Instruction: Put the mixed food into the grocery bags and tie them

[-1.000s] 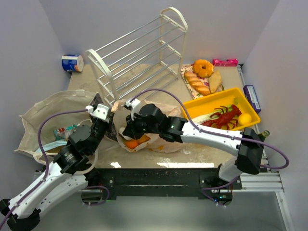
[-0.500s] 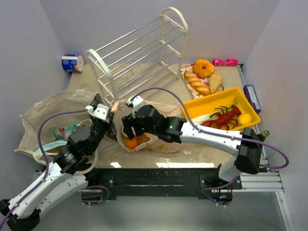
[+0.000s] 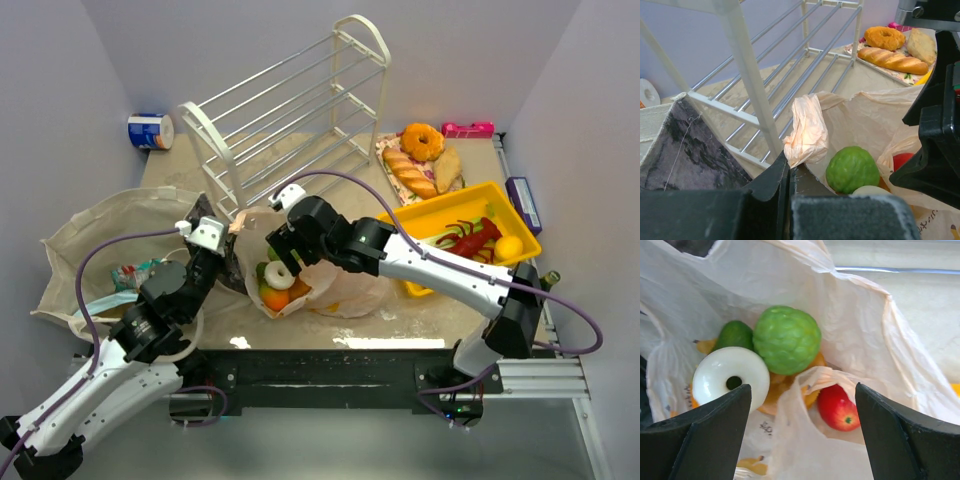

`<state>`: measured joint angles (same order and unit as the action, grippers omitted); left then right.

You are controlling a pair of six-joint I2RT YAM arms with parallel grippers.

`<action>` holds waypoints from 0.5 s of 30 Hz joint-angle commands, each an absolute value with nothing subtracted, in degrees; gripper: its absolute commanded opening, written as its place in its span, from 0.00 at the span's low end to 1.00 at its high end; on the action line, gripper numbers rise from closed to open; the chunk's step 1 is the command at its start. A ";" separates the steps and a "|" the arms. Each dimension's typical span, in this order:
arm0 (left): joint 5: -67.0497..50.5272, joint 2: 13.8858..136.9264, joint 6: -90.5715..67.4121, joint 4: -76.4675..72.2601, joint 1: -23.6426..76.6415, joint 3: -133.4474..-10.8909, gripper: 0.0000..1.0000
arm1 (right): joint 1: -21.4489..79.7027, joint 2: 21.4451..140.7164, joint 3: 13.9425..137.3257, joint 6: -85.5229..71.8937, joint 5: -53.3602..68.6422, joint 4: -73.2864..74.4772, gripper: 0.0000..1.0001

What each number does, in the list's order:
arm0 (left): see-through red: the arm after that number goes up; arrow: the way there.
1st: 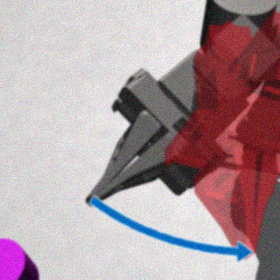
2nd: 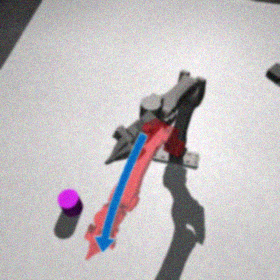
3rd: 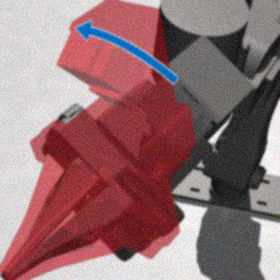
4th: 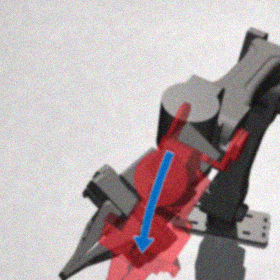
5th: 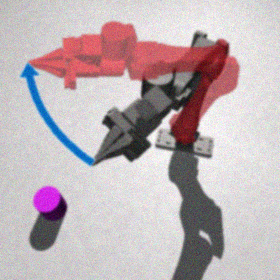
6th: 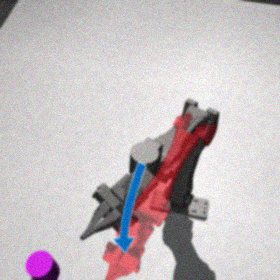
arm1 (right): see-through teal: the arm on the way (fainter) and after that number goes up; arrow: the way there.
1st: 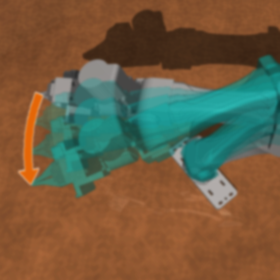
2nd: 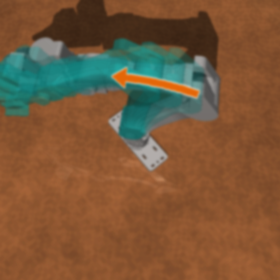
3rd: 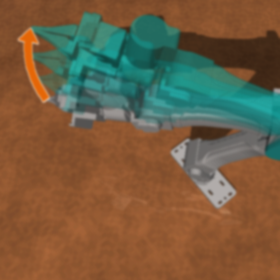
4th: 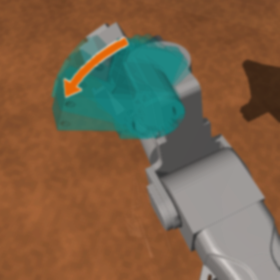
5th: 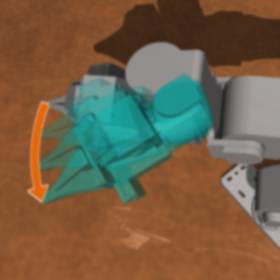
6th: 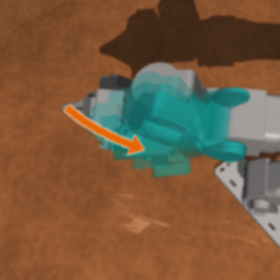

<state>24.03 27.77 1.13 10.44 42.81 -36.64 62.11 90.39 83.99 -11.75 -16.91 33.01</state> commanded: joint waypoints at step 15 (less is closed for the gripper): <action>24.08 27.25 0.70 8.44 42.63 -36.56 0.00 | 62.32 98.09 87.63 -4.22 -18.27 45.44 0.75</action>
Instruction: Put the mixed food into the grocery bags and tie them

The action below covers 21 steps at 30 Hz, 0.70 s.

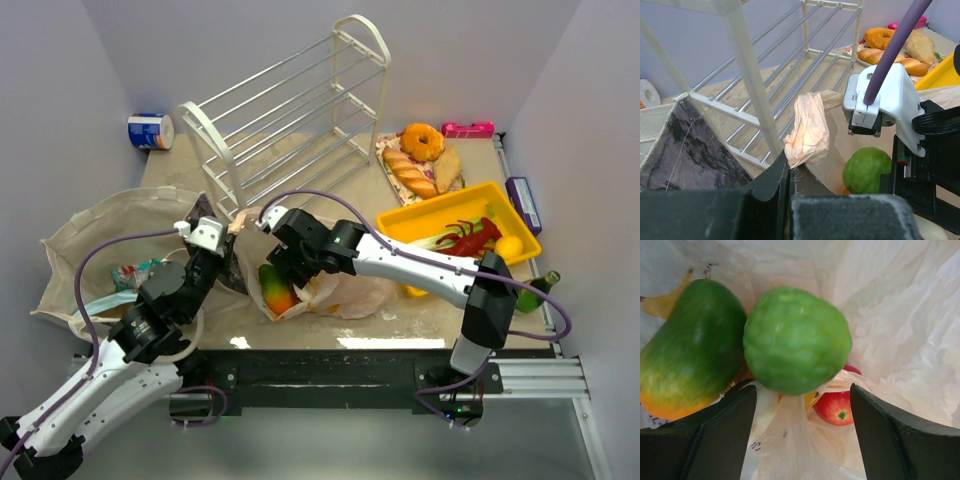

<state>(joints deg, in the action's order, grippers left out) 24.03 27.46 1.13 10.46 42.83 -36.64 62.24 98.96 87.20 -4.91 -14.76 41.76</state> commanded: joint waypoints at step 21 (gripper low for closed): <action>23.73 26.89 0.35 8.44 42.71 -36.65 0.00 | 62.31 90.44 82.97 -7.21 -13.10 51.23 0.77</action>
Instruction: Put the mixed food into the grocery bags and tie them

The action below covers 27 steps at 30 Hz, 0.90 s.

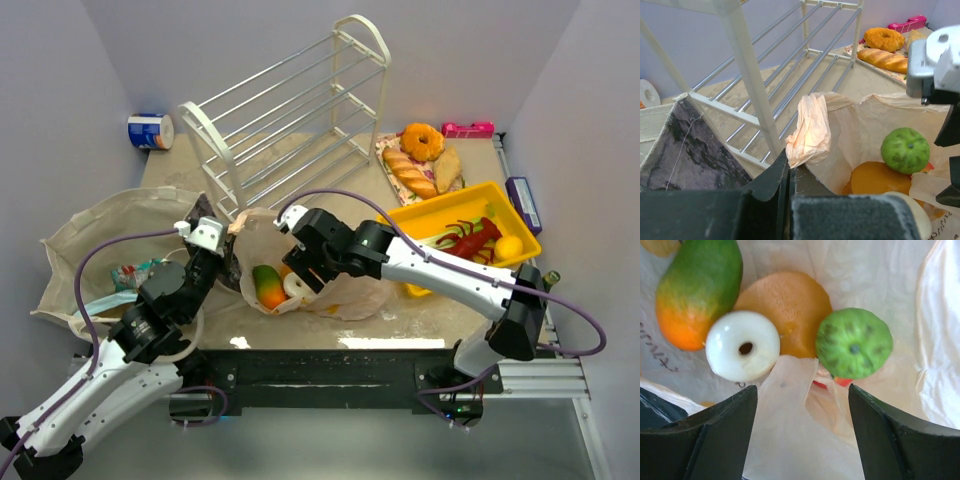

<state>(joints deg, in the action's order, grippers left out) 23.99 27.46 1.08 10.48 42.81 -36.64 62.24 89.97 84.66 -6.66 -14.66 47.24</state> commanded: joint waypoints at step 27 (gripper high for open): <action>23.82 28.04 -1.76 5.19 42.63 -52.79 0.00 | 62.31 78.59 100.37 -9.14 -30.92 46.33 0.00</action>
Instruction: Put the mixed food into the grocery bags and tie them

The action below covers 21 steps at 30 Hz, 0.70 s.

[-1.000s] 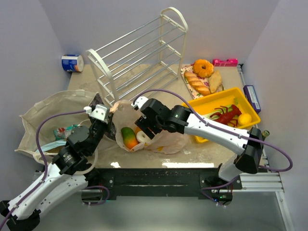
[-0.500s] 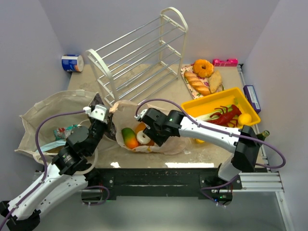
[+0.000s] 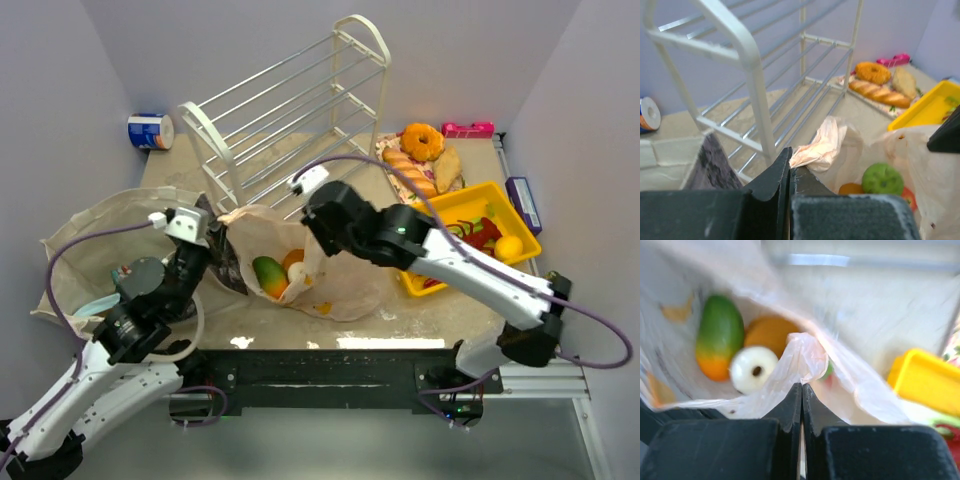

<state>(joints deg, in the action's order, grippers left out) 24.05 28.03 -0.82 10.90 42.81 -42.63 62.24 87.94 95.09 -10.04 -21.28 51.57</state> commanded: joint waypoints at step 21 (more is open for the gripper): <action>15.29 23.73 -9.06 5.45 42.63 -37.79 0.00 | 61.70 58.45 73.28 -17.84 -36.83 40.33 0.36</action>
